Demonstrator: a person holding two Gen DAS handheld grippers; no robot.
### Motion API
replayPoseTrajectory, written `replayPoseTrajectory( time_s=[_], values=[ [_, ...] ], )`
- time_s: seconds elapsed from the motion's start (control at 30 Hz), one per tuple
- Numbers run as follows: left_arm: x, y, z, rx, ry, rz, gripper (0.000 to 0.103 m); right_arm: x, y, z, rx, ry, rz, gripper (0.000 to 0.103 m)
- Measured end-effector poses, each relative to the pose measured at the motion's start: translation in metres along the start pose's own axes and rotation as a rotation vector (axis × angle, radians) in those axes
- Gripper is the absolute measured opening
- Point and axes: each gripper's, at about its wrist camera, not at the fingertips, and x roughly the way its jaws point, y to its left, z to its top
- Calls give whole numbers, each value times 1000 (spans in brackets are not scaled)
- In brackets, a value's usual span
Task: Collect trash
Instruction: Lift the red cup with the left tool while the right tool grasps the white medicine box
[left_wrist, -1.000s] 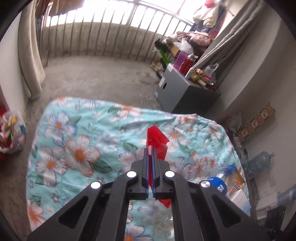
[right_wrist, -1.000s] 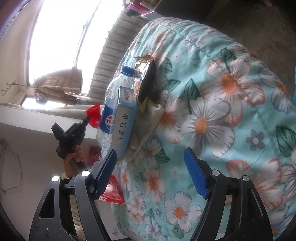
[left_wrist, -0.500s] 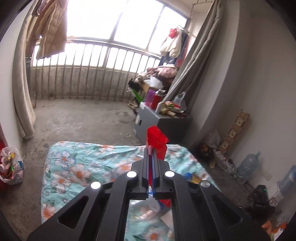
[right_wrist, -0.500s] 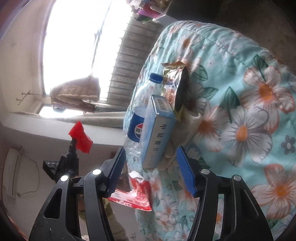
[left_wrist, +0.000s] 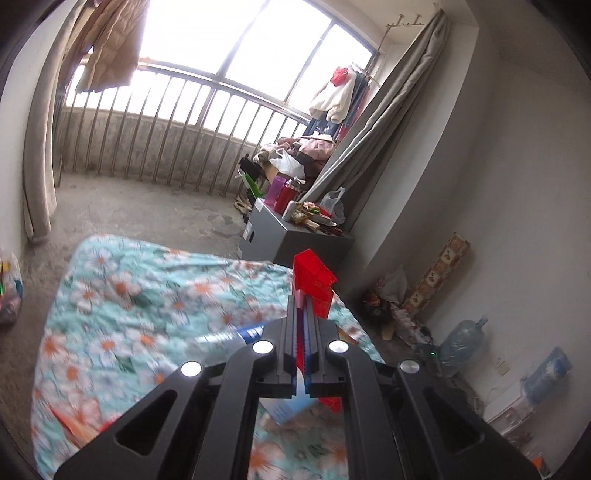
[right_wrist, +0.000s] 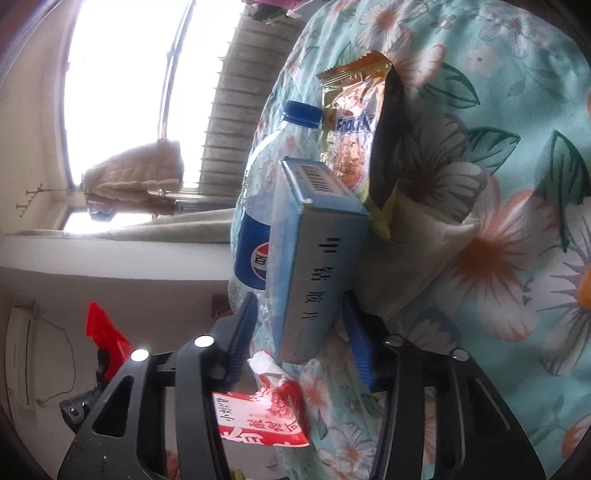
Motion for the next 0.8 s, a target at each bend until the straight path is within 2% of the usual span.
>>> replayPoseTrajectory(
  time_s=[0.17,0.27,0.3,0.33,0.47,0.53,0.6,0.7,0.8],
  values=[
    [-15,-9,-17,-13,4,7,2,-12,-10,-3,28,-8,26,29],
    [-25,-7,-19,-20,-5,25,2,-18,-8,-4,21,-11,23,36],
    [-28,-5,-19,-22,-12,33,2,-16,-6,-4,24,-7,21,46],
    [-33,-3,-20,-25,-19,46,2,-15,-5,-4,25,0,20,49],
    [-50,4,-23,-45,-40,79,2,3,10,-1,-30,42,-61,54],
    [-58,8,-25,-56,-50,96,2,12,12,2,-37,47,-98,53],
    [-64,9,-26,-62,-56,104,2,17,11,3,-36,44,-115,38],
    [-73,8,-30,-56,-62,113,2,8,9,-4,-16,37,-66,33],
    [-79,7,-34,-56,-60,110,2,-15,11,-18,-29,57,-12,31]
  ],
)
